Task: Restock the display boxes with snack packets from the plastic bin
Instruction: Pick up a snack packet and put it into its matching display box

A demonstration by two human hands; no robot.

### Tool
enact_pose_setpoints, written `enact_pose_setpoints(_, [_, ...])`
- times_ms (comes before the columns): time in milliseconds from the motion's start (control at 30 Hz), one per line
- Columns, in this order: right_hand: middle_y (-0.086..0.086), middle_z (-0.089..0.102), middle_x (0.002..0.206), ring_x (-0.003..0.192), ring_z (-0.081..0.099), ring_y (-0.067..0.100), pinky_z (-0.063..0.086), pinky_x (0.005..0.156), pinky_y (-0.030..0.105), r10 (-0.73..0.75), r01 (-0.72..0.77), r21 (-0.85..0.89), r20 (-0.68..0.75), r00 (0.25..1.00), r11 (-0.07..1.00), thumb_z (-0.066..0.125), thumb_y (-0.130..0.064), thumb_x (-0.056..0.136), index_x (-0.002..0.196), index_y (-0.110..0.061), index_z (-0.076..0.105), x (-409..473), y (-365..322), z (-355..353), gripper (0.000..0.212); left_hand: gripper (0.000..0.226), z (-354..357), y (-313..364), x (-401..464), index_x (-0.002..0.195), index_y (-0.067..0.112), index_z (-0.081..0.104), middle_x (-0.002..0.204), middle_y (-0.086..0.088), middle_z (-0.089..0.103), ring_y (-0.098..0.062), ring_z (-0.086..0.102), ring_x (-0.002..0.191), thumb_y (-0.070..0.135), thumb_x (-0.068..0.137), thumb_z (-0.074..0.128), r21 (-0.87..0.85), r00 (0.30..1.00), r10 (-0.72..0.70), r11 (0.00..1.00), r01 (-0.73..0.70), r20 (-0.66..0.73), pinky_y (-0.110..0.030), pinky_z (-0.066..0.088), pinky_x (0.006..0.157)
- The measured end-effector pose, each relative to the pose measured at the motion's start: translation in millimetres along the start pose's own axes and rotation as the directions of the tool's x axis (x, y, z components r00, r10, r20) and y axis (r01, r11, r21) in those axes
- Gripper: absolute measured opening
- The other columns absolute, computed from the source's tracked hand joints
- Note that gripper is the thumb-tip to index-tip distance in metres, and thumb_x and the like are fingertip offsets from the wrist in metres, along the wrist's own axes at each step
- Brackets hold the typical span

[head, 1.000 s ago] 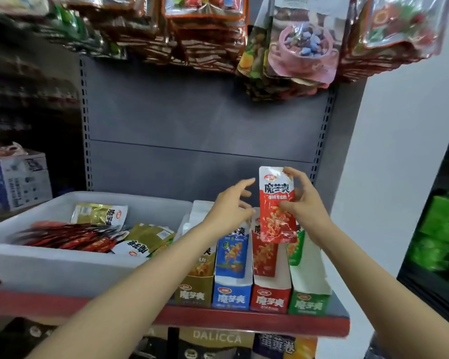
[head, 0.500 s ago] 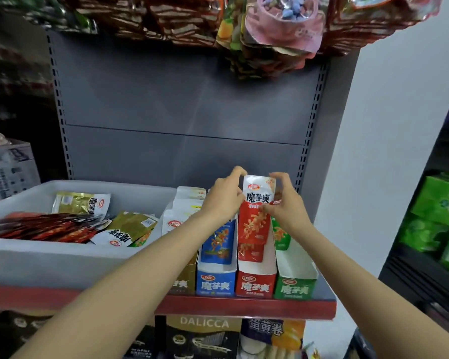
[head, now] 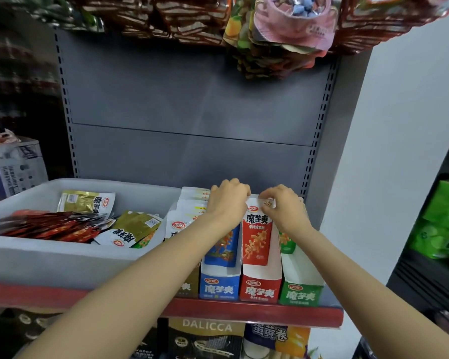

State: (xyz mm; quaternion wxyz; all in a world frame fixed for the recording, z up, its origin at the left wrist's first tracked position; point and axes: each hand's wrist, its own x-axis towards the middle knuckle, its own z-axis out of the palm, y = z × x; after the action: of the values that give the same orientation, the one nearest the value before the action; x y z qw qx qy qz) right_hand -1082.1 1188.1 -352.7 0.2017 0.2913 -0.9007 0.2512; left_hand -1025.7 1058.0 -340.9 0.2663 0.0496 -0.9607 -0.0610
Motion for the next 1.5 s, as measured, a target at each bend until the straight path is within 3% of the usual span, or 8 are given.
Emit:
enact_pose_setpoints(300, [0.003, 0.062, 0.11, 0.104, 0.055, 0.017, 0.038, 0.086, 0.022, -0.235, 0.237, 0.219, -0.031, 0.971, 0.947, 0.062, -0.017, 0.087, 0.114, -0.015, 0.065, -8, -93, 17, 0.027, 0.017, -53, -66, -48, 0.098, 0.025, 0.066, 0.09, 0.012, 0.062, -0.015, 0.058, 0.088, 0.016, 0.085, 0.058, -0.409, 0.977, -0.171, 0.906, 0.107, -0.124, -0.037, 0.05, 0.083])
enact_pose_setpoints(467, [0.004, 0.063, 0.109, 0.104, 0.057, 0.018, 0.037, 0.086, 0.022, -0.329, 0.307, 0.307, 0.02, 0.944, 0.901, 0.061, -0.015, 0.086, 0.112, -0.014, 0.065, 5, -171, 53, 0.026, 0.016, -79, -163, -81, 0.101, 0.022, 0.063, 0.094, 0.006, 0.064, -0.016, 0.058, 0.084, 0.016, 0.087, 0.057, -0.359, 0.918, -0.363, 0.888, 0.289, -0.158, -0.031, 0.048, 0.077])
enact_pose_setpoints(667, [0.013, 0.063, 0.116, 0.108, 0.057, 0.027, 0.041, 0.087, 0.029, -0.4, 0.297, 0.344, 0.281, 0.873, 0.891, 0.055, -0.013, 0.09, 0.116, -0.006, 0.062, 23, -266, 119, 0.028, 0.02, -102, -278, -118, 0.106, 0.014, 0.063, 0.105, -0.008, 0.068, -0.029, 0.061, 0.099, 0.018, 0.087, 0.058, -0.136, 0.834, -0.549, 0.832, 0.538, -0.056, -0.036, 0.049, 0.084])
enact_pose_setpoints(833, [0.016, 0.05, 0.136, 0.123, 0.047, 0.033, 0.037, 0.098, 0.035, -0.372, 0.256, 0.287, 0.493, 0.786, 0.923, 0.048, -0.023, 0.097, 0.135, -0.004, 0.042, 38, -313, 161, 0.042, 0.044, -112, -322, -131, 0.131, 0.01, 0.052, 0.128, -0.011, 0.059, -0.026, 0.054, 0.117, 0.025, 0.09, 0.059, 0.104, 0.856, -0.467, 0.884, 0.456, 0.219, -0.033, 0.042, 0.098])
enact_pose_setpoints(933, [0.013, 0.036, 0.149, 0.135, 0.035, 0.03, 0.028, 0.108, 0.033, -0.35, 0.228, 0.273, 0.587, 0.73, 0.934, 0.039, -0.027, 0.1, 0.146, -0.005, 0.023, 47, -324, 183, 0.053, 0.037, -111, -335, -132, 0.122, 0.011, 0.057, 0.12, -0.008, 0.062, -0.023, 0.056, 0.107, 0.033, 0.092, 0.055, 0.143, 0.8, -0.462, 0.885, 0.443, 0.383, -0.033, 0.044, 0.092])
enact_pose_setpoints(1067, [0.01, 0.042, 0.144, 0.131, 0.039, 0.028, 0.031, 0.105, 0.033, -0.374, 0.349, 0.178, 0.667, 0.645, 0.92, 0.039, -0.024, 0.1, 0.14, -0.013, 0.041, 55, -325, 199, 0.041, 0.037, -110, -339, -132, 0.119, 0.009, 0.059, 0.114, -0.009, 0.064, -0.023, 0.057, 0.105, 0.034, 0.091, 0.056, 0.135, 0.824, -0.434, 0.9, 0.414, 0.364, -0.036, 0.045, 0.092])
enact_pose_setpoints(1233, [0.009, 0.065, 0.114, 0.102, 0.056, 0.024, 0.039, 0.082, 0.026, -0.428, 0.43, 0.151, 0.603, 0.673, 0.89, 0.052, -0.019, 0.095, 0.113, -0.012, 0.067, 58, -326, 196, 0.024, 0.049, -107, -348, -138, 0.13, 0.012, 0.053, 0.127, -0.005, 0.059, -0.02, 0.053, 0.115, 0.035, 0.088, 0.062, 0.002, 0.834, -0.427, 0.891, 0.455, 0.351, -0.031, 0.043, 0.097])
enact_pose_setpoints(1500, [0.008, 0.061, 0.116, 0.109, 0.054, 0.026, 0.038, 0.082, 0.026, -0.427, 0.437, 0.135, 0.584, 0.69, 0.889, 0.054, -0.014, 0.093, 0.108, -0.012, 0.06, 56, -329, 189, 0.017, 0.05, -107, -351, -142, 0.132, 0.012, 0.05, 0.129, -0.005, 0.057, -0.021, 0.052, 0.116, 0.037, 0.09, 0.06, -0.02, 0.817, -0.456, 0.869, 0.494, 0.352, -0.033, 0.043, 0.099])
